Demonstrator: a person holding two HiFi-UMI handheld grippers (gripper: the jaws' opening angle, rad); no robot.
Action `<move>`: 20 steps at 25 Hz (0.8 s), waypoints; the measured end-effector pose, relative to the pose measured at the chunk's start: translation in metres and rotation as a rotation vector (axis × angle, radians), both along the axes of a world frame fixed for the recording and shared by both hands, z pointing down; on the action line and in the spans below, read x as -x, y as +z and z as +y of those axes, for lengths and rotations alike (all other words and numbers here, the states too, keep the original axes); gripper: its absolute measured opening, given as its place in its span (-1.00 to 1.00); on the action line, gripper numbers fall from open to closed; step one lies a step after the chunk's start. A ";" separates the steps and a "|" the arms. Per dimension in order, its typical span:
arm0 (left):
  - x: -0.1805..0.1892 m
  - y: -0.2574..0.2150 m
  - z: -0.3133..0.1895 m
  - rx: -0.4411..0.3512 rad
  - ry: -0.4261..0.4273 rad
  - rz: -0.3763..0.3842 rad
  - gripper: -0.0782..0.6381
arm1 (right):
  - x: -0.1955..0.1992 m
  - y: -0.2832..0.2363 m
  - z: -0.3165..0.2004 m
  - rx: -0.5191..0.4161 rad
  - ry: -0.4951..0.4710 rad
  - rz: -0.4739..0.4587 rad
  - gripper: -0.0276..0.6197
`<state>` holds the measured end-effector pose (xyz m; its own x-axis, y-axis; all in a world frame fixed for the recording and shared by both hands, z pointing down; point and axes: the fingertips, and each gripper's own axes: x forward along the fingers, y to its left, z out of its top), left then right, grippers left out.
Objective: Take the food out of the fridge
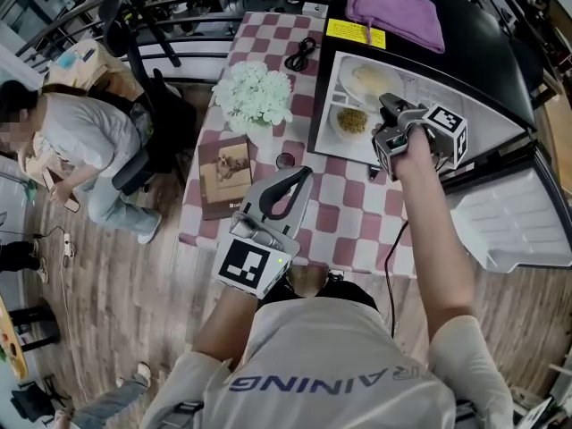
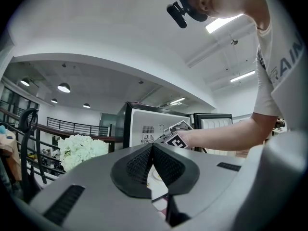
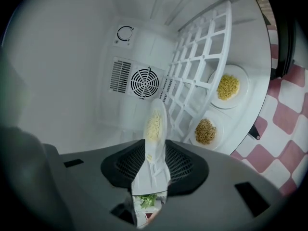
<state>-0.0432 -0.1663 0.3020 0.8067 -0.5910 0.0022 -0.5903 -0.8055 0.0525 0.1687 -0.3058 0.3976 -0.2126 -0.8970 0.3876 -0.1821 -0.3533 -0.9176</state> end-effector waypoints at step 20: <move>0.011 0.009 0.002 -0.016 -0.012 -0.026 -0.76 | -0.009 0.006 -0.004 -0.095 0.105 -0.072 -0.82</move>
